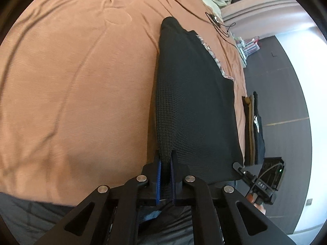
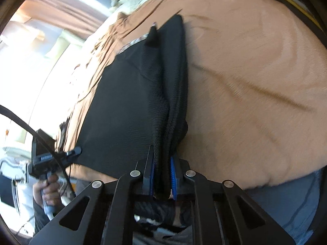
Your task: Fold small clothes
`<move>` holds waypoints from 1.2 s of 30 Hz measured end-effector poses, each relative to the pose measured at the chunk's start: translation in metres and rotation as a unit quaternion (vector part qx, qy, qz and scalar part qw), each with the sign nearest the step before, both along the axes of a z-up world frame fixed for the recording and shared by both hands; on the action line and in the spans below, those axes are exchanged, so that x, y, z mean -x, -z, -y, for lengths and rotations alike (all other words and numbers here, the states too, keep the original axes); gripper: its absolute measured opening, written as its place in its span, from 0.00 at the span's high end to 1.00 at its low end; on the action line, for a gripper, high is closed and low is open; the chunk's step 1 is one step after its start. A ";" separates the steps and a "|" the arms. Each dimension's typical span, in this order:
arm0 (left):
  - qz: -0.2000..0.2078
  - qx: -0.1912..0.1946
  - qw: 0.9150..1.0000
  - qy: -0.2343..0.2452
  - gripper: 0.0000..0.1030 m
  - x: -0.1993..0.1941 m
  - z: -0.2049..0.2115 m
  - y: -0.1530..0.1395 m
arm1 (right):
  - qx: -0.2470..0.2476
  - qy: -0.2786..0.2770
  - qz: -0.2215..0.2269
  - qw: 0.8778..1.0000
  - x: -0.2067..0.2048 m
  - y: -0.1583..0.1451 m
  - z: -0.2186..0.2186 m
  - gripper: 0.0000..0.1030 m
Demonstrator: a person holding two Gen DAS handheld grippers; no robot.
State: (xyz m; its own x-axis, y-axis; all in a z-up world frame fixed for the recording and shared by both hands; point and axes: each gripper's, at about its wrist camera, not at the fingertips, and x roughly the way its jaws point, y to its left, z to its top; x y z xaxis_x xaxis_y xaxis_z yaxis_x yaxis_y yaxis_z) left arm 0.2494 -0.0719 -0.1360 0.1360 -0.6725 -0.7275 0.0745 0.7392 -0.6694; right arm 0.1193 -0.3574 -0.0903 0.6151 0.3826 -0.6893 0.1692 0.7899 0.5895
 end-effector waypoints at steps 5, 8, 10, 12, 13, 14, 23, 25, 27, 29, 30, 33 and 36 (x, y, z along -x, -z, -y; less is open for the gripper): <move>-0.007 -0.025 1.000 0.017 0.91 -0.002 -0.008 0.002 | -0.012 -0.039 0.003 0.999 0.003 0.000 -0.017 0.89; -0.013 -0.036 0.999 0.002 0.71 -0.013 -0.008 0.008 | -0.003 -0.029 -0.014 0.999 -0.008 0.007 -0.009 0.71; -0.011 -0.026 1.000 -0.004 0.51 -0.019 -0.005 0.008 | -0.013 -0.009 -0.015 1.000 -0.015 0.009 0.001 0.41; -0.005 -0.029 1.000 -0.003 0.51 -0.027 0.000 0.007 | -0.018 0.003 -0.007 1.000 -0.020 0.008 0.009 0.41; -0.008 -0.023 1.000 -0.004 0.51 -0.034 0.002 0.008 | -0.020 0.003 -0.003 1.000 -0.024 0.007 0.012 0.41; -0.011 -0.018 1.000 -0.005 0.51 -0.037 0.002 0.010 | -0.021 0.004 -0.003 1.000 -0.028 0.006 0.014 0.41; -0.013 -0.023 1.000 -0.008 0.51 -0.077 0.015 0.018 | 0.009 -0.005 -0.010 1.000 -0.079 0.005 0.018 0.41; -0.011 -0.025 1.000 -0.007 0.51 -0.083 0.017 0.018 | 0.030 0.001 -0.016 0.999 -0.091 0.001 0.015 0.38; -0.010 -0.028 1.000 -0.006 0.51 -0.091 0.021 0.018 | 0.048 0.009 -0.018 0.999 -0.098 -0.004 0.012 0.33; -0.010 -0.033 0.999 -0.006 0.51 -0.098 0.024 0.019 | 0.063 0.010 -0.020 0.998 -0.108 -0.010 0.009 0.28; -0.010 -0.035 0.999 -0.006 0.51 -0.102 0.026 0.019 | 0.072 0.006 -0.020 0.997 -0.114 -0.013 0.006 0.24; -0.009 -0.038 0.999 -0.007 0.51 -0.112 0.030 0.020 | 0.102 0.003 -0.026 0.994 -0.131 -0.019 -0.003 0.22; -0.007 -0.040 0.999 -0.010 0.51 -0.123 0.032 0.021 | 0.113 0.002 -0.031 0.993 -0.148 -0.017 -0.005 0.22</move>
State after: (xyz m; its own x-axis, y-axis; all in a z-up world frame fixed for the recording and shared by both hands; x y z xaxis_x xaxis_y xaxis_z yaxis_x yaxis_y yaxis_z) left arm 0.3726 -0.1039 -0.1571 0.1383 -0.6092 -0.7809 0.0501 0.7917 -0.6088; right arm 0.2672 -0.3519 -0.0729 0.5700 0.2103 -0.7943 0.2039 0.9003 0.3846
